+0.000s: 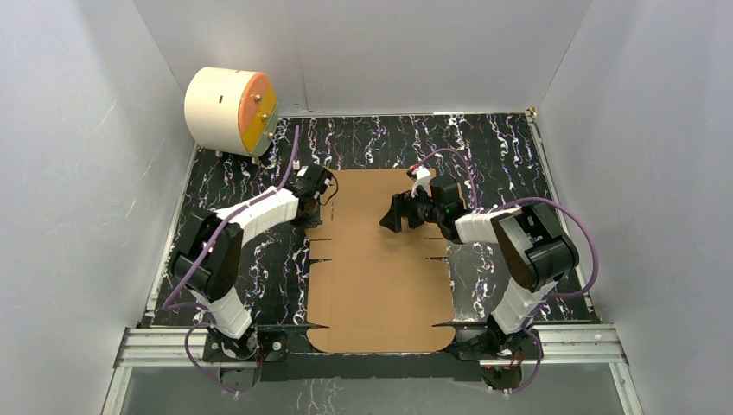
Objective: Fold the paper box
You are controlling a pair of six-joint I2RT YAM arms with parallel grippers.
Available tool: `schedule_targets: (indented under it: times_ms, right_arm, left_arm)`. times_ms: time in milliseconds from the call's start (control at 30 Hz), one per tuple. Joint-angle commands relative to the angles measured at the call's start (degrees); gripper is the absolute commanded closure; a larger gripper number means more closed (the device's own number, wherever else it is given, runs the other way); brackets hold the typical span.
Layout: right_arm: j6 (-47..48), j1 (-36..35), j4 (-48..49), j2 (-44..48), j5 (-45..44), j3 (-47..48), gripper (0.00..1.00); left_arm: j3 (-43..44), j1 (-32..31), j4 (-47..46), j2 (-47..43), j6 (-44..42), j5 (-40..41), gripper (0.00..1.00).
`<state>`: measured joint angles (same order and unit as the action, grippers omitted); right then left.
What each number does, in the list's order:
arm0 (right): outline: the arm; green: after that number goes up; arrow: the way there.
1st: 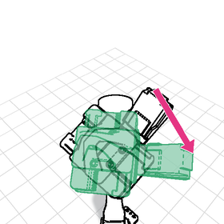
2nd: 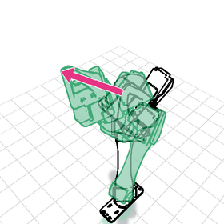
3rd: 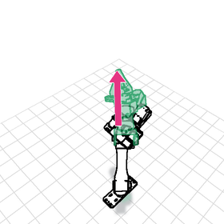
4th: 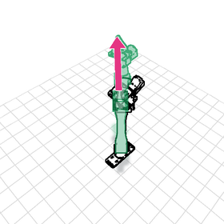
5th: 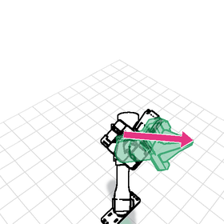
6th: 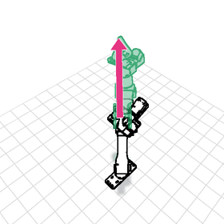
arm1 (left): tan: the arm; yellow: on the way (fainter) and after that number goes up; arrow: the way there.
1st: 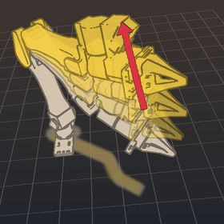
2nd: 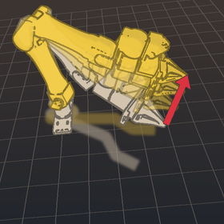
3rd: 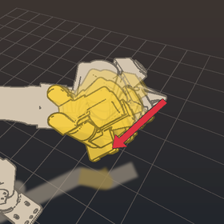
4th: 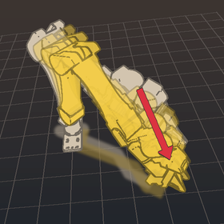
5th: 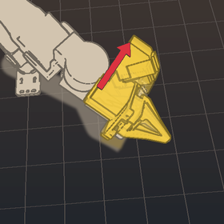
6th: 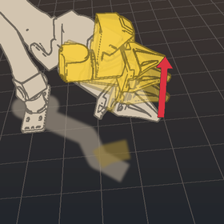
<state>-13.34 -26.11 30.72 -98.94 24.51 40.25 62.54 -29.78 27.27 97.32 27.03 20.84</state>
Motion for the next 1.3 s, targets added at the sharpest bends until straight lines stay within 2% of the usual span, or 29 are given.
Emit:
schedule_targets:
  times_ms: [0, 133, 600, 833, 1000, 1267]
  right_arm:
    - [-0.9, -0.6, -0.5, -1.1, 1.9, -1.1, 0.01]
    - [-0.9, -0.6, -0.5, -1.0, 1.7, -1.1, 0.01]
    - [-0.9, -0.6, -0.6, -0.8, -0.4, -1.5, 0.01]
    - [-1.3, -0.6, -0.4, -0.2, -1.9, -1.9, 0.01]
    - [-1.8, -0.6, 0.1, -0.1, -2.5, -2.2, 0.01]
    - [-1.9, -0.6, 0.3, 0.1, -2.8, -2.5, 0.01]
  left_arm:
    - [2.6, -0.3, 2.8, -0.2, 0.6, 3.8, 0.93]
    - [5.0, -1.7, 5.2, 0.4, 0.6, 6.6, 1.00]
    - [19.9, -13.3, 20.1, 10.8, 4.7, 23.8, 1.00]
    - [26.7, -18.2, 26.8, 16.2, 7.9, 28.4, 0.97]
    - [30.6, -21.5, 28.5, 19.6, 8.6, 29.9, 0.92]
    - [33.5, -23.3, 28.8, 22.4, 9.3, 30.0, 0.84]
